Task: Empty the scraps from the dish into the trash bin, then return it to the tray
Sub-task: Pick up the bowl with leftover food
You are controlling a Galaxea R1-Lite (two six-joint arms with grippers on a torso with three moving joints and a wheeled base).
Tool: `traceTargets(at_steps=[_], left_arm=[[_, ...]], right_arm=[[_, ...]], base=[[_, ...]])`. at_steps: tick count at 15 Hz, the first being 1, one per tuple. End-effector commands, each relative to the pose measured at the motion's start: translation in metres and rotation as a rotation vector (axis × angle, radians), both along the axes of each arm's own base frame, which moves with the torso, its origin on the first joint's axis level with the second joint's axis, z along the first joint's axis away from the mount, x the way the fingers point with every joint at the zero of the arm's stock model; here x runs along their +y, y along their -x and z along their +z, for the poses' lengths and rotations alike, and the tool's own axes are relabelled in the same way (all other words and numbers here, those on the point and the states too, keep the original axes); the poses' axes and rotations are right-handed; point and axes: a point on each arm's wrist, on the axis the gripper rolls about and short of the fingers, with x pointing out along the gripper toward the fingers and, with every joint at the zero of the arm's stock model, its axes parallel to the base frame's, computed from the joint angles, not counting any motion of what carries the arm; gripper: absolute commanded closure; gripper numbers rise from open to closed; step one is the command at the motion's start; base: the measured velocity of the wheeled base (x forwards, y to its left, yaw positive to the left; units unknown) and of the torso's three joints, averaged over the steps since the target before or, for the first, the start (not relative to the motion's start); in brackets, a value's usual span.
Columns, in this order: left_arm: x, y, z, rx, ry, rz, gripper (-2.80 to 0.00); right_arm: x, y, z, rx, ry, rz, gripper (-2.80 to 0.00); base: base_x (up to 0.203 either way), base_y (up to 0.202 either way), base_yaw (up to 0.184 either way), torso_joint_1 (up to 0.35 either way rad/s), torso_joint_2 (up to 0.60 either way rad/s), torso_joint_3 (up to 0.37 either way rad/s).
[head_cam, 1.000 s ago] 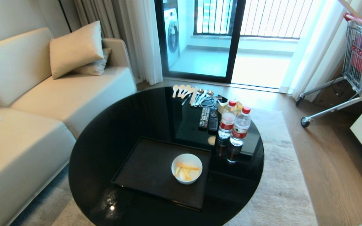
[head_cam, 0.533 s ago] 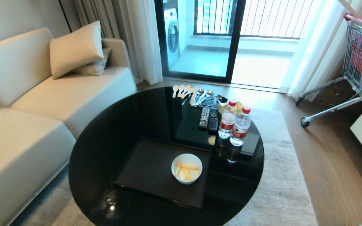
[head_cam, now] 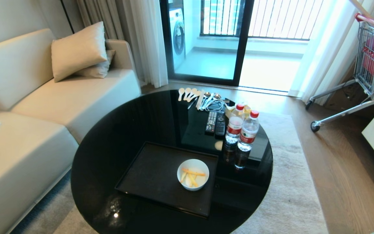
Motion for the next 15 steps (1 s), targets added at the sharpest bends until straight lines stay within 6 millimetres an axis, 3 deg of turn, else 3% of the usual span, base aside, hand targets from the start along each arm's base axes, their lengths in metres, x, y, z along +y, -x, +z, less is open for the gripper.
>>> traceTargets(at_steps=[1,4,9,12,15], left_arm=[[0.000,0.000,0.000,-0.001,0.001,0.000,0.00],[0.000,0.000,0.000,-0.001,0.001,0.000,0.00],[0.000,0.000,0.000,-0.001,0.001,0.000,0.00],[0.000,0.000,0.000,-0.001,0.001,0.000,0.00],[0.000,0.000,0.000,-0.001,0.001,0.000,0.00]], right_arm=[[0.000,0.000,0.000,0.001,-0.002,0.003,0.00],[0.000,0.001,0.005,-0.019,-0.003,0.021,0.00],[0.003,0.005,0.056,-0.049,0.029,0.138,0.00],[0.005,-0.017,0.097,0.026,0.086,0.224,0.00],[0.007,-0.058,0.144,0.081,0.188,0.319,0.00]], base=[[0.000,0.000,0.000,0.000,0.00,0.000],[0.000,0.000,0.000,0.000,0.00,0.000],[0.000,0.000,0.000,0.000,0.00,0.000],[0.000,0.000,0.000,0.000,0.00,0.000],[0.000,0.000,0.000,0.000,0.00,0.000]])
